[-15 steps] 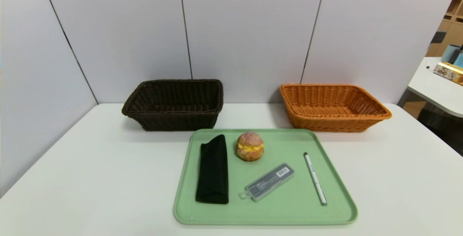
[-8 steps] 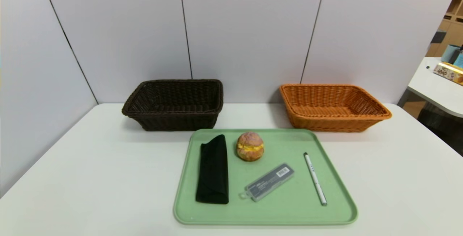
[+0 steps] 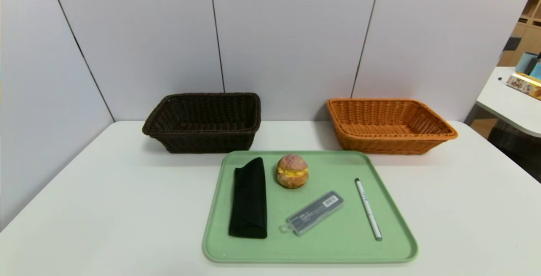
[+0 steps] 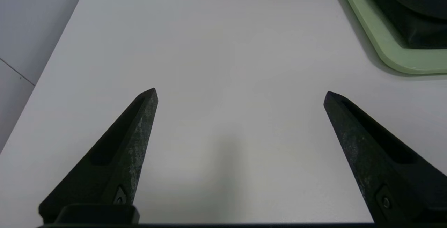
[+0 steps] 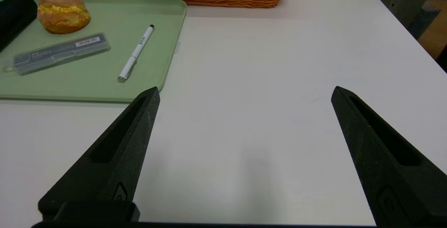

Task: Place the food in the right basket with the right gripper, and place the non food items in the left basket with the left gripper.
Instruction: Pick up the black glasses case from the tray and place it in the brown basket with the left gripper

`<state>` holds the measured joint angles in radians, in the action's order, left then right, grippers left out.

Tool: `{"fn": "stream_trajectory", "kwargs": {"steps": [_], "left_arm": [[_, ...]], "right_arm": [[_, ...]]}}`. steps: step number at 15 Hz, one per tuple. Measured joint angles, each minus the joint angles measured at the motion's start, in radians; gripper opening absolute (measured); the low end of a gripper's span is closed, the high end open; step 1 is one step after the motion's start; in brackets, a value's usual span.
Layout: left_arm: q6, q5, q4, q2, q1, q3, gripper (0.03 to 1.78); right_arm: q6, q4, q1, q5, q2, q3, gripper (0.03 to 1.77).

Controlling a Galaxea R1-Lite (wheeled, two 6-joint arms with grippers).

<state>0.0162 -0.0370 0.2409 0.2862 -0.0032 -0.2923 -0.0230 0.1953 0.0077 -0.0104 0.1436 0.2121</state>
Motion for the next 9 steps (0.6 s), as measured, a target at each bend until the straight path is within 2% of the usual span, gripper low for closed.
{"fn": "stream_trajectory", "kwargs": {"steps": [4,9], "left_arm": [[-0.013,0.001,0.022,0.240,0.001,-0.143,1.69],[-0.019,-0.001,0.144,0.556,0.001,-0.419,1.69]], "right_arm": [[-0.001,0.108,0.008,-0.010,0.216,0.176,1.69],[-0.002,0.193,0.010,-0.016,0.544,0.416,1.69]]}}
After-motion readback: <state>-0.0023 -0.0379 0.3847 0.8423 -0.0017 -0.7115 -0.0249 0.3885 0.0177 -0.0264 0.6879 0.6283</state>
